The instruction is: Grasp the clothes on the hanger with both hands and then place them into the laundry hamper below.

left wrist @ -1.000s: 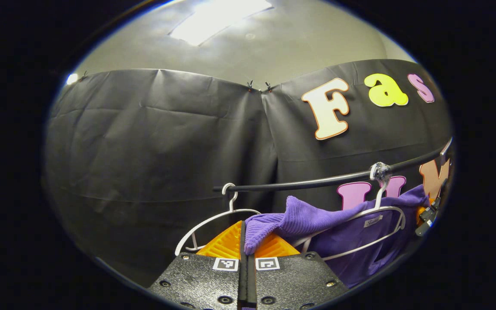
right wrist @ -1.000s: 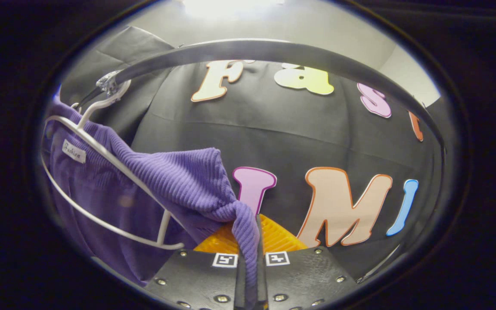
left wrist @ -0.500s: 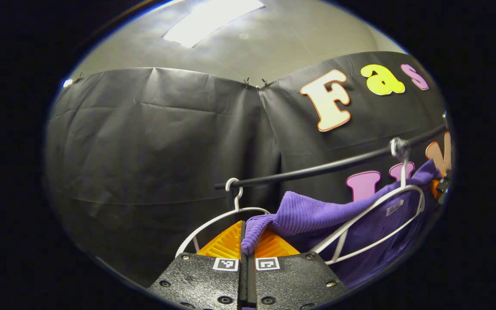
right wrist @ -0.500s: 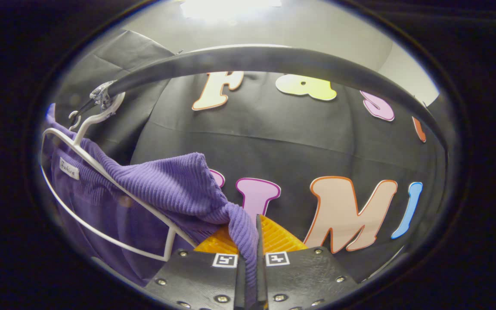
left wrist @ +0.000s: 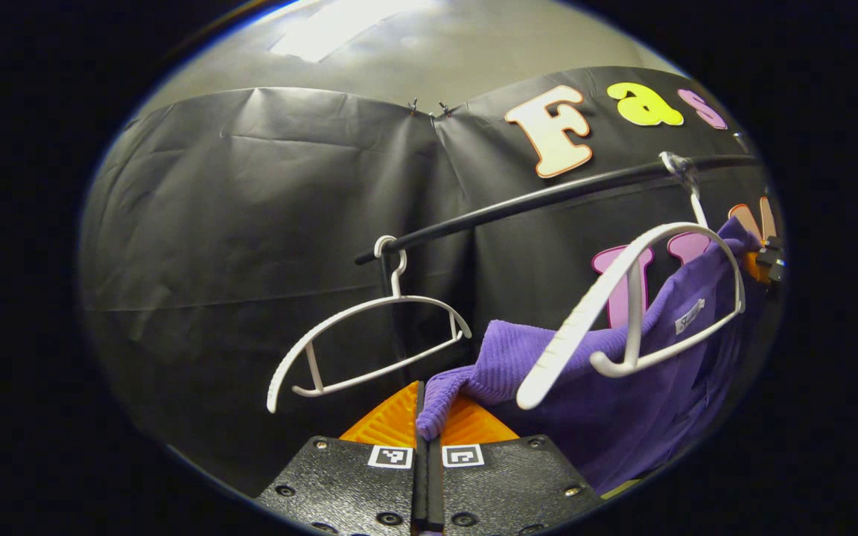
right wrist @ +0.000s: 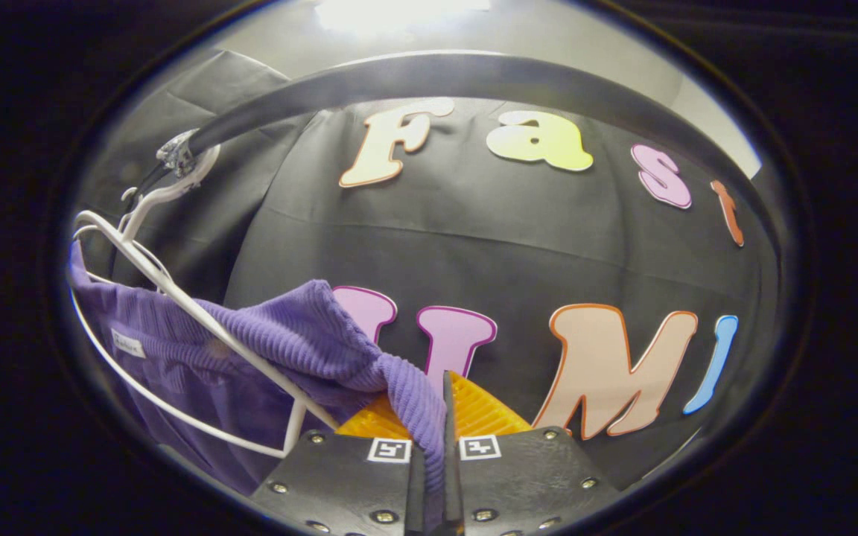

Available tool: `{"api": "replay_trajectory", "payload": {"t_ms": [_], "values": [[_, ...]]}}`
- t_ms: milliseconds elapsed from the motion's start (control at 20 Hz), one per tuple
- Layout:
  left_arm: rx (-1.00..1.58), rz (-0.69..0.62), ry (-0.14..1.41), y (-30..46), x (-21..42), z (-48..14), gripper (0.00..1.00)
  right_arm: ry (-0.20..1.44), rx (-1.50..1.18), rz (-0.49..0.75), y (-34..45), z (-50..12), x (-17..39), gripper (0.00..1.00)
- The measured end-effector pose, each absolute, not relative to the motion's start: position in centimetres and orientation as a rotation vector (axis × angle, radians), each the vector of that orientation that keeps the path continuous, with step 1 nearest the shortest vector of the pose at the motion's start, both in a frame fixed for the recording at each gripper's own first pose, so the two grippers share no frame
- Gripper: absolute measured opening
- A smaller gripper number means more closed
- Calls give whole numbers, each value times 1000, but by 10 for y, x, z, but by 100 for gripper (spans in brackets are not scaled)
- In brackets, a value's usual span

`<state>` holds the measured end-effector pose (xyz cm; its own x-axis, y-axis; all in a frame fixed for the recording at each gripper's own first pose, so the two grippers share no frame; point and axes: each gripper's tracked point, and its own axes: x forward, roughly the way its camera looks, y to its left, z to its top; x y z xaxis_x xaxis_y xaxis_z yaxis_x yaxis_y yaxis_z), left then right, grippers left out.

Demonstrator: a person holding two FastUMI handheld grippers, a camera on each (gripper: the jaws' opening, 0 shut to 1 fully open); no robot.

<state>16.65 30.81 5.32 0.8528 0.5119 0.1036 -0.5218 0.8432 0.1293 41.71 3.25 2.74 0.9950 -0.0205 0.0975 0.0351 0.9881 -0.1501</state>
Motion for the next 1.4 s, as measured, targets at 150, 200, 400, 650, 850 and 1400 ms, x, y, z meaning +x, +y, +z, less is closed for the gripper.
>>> {"api": "replay_trajectory", "payload": {"t_ms": [150, 200, 400, 650, 850, 1400], "values": [[135, 539, -64, 297, 168, 47, 2, -96, -160, -44, 26, 26, 419, 9], [127, 533, -64, 294, 169, 46, 0, -96, -163, -50, 24, 26, 420, 9], [115, 497, -62, 277, 178, 43, 0, -90, -174, -78, 10, 24, 423, 9], [87, 460, -69, 255, 189, 41, 0, -74, -176, -125, -15, 17, 424, 9], [70, 424, -58, 240, 199, 35, 0, -58, -201, -165, -35, 9, 420, 9], [88, 307, 13, 198, 219, 5, 0, 64, -259, -215, -68, -50, 397, 9]]}}
